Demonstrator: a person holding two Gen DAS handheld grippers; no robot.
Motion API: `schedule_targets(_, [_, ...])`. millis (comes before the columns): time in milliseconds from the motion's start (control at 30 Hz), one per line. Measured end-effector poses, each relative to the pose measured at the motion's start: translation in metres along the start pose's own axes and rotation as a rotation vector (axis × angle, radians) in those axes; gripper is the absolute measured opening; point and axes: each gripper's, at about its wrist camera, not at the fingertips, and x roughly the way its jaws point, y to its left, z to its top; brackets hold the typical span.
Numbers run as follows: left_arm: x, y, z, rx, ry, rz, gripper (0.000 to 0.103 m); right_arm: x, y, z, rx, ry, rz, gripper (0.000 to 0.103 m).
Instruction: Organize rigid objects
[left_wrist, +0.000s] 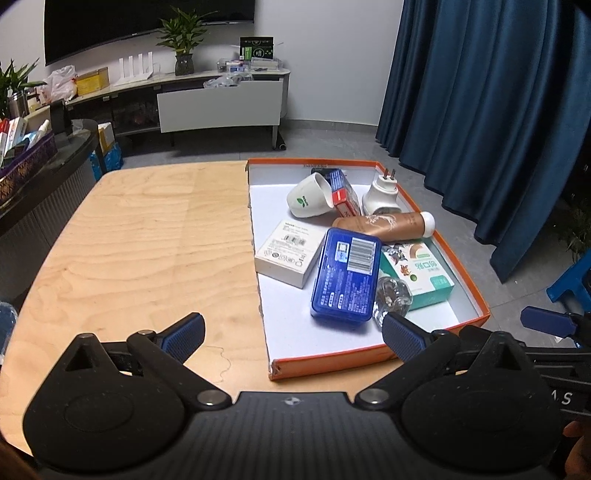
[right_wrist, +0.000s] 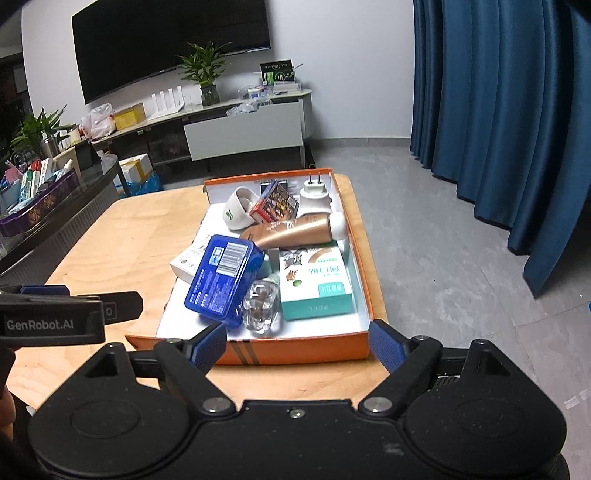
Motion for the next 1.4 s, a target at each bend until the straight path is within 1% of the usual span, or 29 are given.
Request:
schedule_targets(100, [0.0025, -0.0024, -0.0037, 0.014, 0.002, 0.014, 0.103, 0.003, 0.0005, -0.0014, -0.008, 0.015, -0.003, 0.099])
schedule_targets(433, [0.0065, -0.0018, -0.0081, 0.006, 0.018, 0.014, 0.103, 0.0064, -0.0037, -0.0025, -0.007, 0.036, -0.015, 0.099])
schedule_targets(800, [0.009, -0.0011, -0.0082, 0.004, 0.034, 0.025, 0.103, 0.0065, -0.005, -0.002, -0.008, 0.041, -0.021, 0.099])
schedule_targets(1400, [0.0092, -0.0018, -0.0077, 0.002, 0.04, 0.016, 0.103, 0.0064, -0.0016, -0.0004, -0.017, 0.043, -0.022, 0.099])
